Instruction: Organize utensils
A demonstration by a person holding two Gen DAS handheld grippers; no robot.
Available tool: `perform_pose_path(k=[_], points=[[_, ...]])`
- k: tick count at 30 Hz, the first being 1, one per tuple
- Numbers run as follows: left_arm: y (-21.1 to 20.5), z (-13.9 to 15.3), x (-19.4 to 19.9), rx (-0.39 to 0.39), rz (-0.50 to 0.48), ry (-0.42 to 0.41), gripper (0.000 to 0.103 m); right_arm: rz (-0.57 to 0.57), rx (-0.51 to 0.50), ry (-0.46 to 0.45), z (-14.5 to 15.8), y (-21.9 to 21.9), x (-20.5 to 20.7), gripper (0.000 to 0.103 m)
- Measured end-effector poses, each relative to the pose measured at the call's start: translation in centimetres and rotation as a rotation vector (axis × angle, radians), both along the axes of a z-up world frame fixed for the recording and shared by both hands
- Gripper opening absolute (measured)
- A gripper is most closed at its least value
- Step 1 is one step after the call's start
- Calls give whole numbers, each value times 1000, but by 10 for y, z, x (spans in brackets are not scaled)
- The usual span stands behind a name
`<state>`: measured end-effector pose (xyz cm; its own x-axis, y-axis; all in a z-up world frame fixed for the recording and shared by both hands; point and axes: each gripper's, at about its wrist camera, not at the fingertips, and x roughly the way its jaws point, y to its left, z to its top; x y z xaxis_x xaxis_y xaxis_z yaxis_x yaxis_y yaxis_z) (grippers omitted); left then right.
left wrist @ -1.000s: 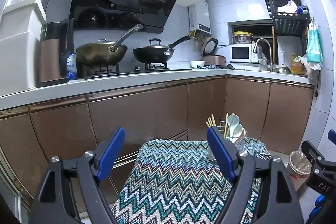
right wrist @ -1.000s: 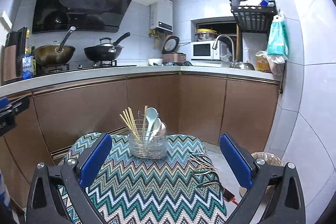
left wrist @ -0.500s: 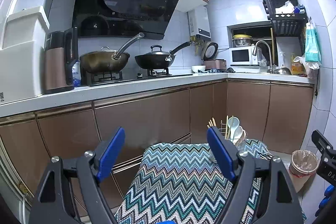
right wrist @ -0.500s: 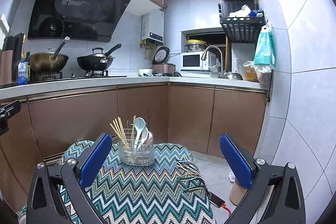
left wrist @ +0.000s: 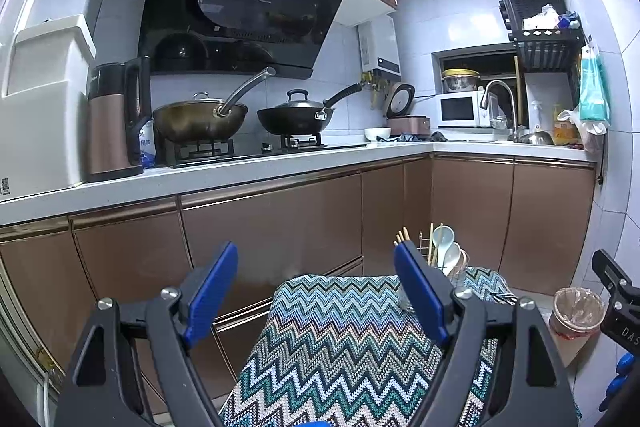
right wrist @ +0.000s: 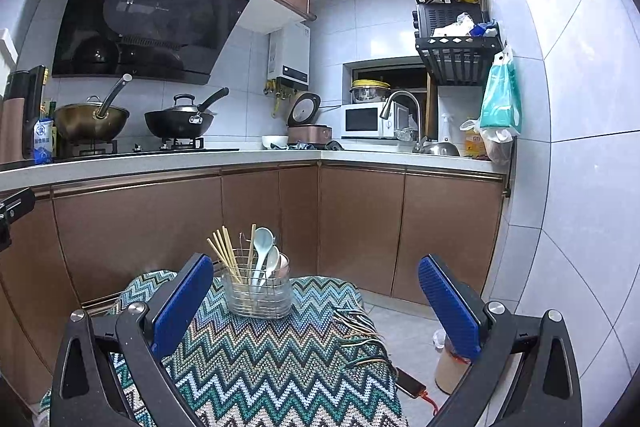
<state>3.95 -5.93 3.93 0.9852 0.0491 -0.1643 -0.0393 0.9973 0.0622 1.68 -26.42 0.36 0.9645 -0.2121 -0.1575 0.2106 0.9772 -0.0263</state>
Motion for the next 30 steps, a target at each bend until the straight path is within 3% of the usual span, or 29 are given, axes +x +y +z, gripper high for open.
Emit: perform_pose_path(k=[30], points=[[1,-21,22,-9,-16,72,80,25,-29,67,-21,6,21,103]])
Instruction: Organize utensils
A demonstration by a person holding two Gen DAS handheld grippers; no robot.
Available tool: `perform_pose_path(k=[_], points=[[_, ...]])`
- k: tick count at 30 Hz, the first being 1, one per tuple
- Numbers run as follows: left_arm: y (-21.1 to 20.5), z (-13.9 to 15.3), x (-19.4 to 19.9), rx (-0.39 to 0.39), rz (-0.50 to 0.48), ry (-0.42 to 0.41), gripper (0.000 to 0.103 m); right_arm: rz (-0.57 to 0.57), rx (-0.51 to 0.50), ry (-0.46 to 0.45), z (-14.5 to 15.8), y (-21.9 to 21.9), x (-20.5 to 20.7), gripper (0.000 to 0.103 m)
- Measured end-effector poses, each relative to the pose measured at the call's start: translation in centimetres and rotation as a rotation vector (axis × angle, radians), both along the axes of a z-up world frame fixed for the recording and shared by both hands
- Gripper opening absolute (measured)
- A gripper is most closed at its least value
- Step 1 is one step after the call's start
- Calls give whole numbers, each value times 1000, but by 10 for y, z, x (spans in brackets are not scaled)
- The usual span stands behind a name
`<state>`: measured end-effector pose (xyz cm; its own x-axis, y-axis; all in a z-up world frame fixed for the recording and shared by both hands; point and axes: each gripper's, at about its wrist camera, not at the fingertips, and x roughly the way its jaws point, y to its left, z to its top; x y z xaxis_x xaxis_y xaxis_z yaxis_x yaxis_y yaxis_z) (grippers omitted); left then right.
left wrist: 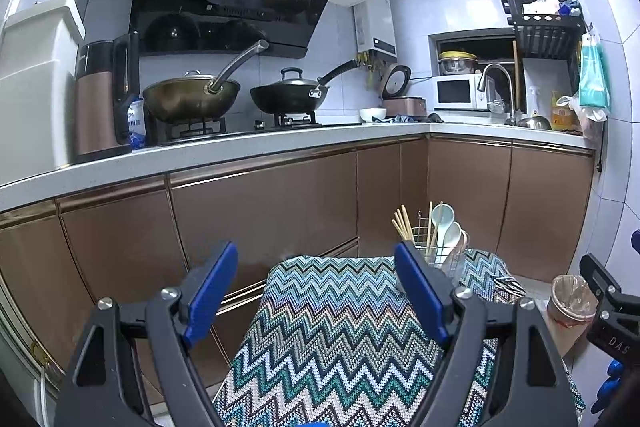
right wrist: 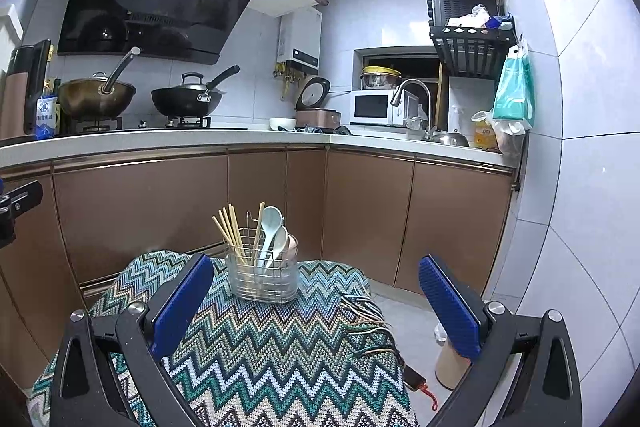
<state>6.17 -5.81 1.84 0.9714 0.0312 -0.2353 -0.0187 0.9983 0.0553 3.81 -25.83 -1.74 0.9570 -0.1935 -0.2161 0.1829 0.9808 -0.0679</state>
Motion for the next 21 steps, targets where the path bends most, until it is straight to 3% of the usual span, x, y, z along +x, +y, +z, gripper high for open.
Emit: perform_pose_path(k=[21], points=[[3,-27,22,21,-15,89,80,9,-14,77,-25,7,23,103]])
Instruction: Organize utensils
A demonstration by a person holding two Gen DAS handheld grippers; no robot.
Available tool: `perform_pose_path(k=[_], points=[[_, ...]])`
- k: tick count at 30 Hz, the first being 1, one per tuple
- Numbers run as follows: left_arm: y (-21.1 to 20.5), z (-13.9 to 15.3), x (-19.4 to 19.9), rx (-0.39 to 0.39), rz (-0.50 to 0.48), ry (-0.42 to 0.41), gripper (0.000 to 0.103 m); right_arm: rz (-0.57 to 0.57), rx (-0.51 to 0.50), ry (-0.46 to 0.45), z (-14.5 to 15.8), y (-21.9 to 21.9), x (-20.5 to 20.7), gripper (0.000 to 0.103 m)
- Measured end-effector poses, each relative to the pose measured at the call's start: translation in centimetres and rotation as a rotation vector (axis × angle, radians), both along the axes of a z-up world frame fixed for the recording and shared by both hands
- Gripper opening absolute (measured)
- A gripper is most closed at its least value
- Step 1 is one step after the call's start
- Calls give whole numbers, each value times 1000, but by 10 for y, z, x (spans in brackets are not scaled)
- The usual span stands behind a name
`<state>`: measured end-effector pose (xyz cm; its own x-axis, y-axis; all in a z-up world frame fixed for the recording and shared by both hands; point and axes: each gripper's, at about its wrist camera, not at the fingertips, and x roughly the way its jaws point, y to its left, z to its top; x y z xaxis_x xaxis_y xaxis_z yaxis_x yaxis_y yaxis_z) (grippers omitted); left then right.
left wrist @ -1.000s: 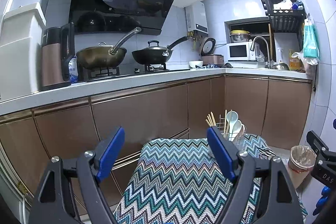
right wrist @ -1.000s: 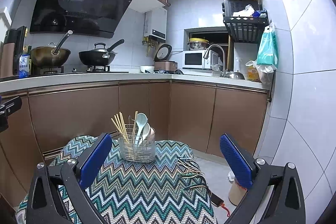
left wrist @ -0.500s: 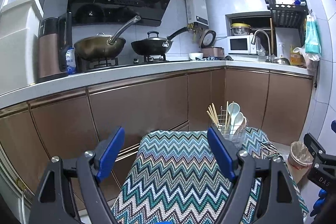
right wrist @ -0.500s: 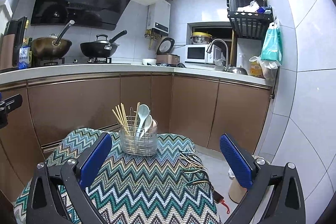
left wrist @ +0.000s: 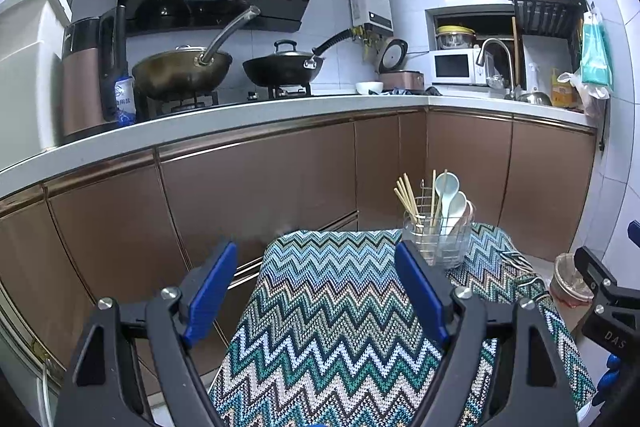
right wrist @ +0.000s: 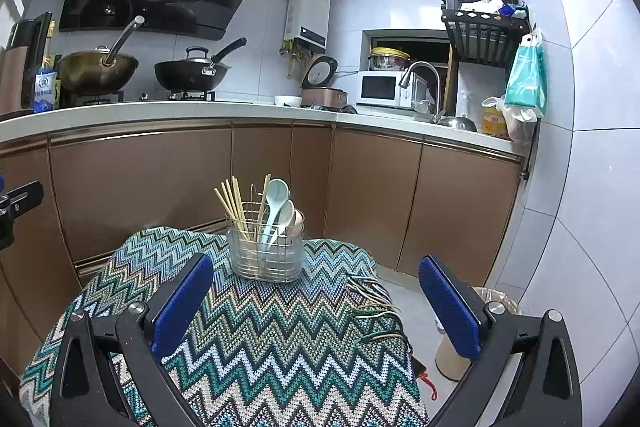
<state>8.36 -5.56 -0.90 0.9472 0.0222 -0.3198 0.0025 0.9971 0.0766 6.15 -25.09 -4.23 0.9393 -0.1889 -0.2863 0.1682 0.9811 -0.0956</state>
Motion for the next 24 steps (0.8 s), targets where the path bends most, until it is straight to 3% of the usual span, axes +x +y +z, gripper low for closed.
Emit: perform_pose_path(k=[24], points=[[5,-18,17,9,-8,51,80,-3,-10,61,-19,-2,16,103]])
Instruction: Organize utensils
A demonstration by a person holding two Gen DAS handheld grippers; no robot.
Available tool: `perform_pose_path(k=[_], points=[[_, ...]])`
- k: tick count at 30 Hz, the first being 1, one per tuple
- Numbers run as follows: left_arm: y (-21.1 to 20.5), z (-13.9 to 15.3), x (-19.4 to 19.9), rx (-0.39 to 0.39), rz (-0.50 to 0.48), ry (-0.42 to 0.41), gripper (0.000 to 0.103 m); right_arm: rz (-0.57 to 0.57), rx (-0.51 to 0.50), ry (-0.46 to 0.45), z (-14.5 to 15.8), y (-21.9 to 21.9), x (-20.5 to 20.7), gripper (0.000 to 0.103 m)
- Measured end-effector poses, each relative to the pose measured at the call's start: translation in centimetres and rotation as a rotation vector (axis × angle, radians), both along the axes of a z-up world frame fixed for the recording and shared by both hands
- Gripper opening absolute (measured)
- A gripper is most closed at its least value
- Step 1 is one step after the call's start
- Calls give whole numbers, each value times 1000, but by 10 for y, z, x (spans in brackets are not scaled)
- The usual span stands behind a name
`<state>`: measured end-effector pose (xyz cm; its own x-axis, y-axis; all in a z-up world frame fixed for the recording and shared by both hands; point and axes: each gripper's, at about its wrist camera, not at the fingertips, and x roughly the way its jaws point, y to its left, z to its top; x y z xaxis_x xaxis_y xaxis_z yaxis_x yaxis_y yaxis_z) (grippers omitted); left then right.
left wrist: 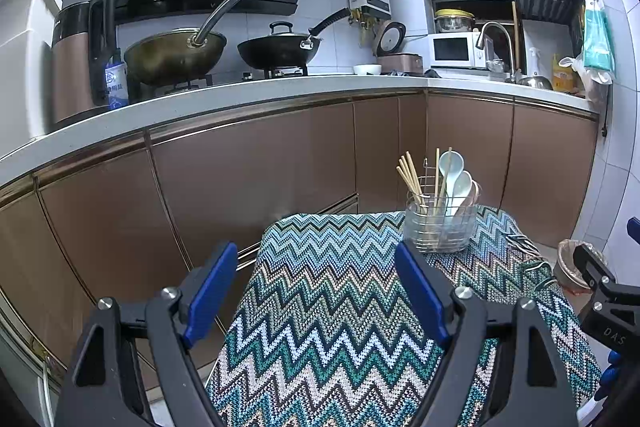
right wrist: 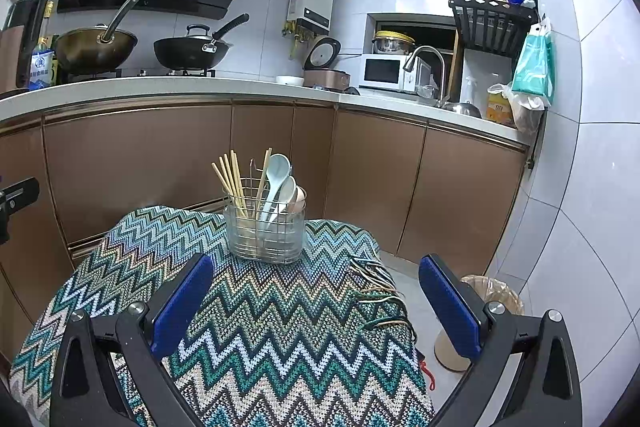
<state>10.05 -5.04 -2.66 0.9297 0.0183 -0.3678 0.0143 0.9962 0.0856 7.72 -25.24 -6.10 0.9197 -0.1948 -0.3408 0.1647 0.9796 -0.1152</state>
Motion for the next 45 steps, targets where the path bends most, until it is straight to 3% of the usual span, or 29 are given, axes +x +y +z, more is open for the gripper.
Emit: perform_pose_path(k=[29,45], points=[[2,-6,1,10,-3,1,80,-8,0,7,-5,-7,1,103],[10,1,-4,-22,20,-32,80,-53,4,1,3,-16,-10,103]])
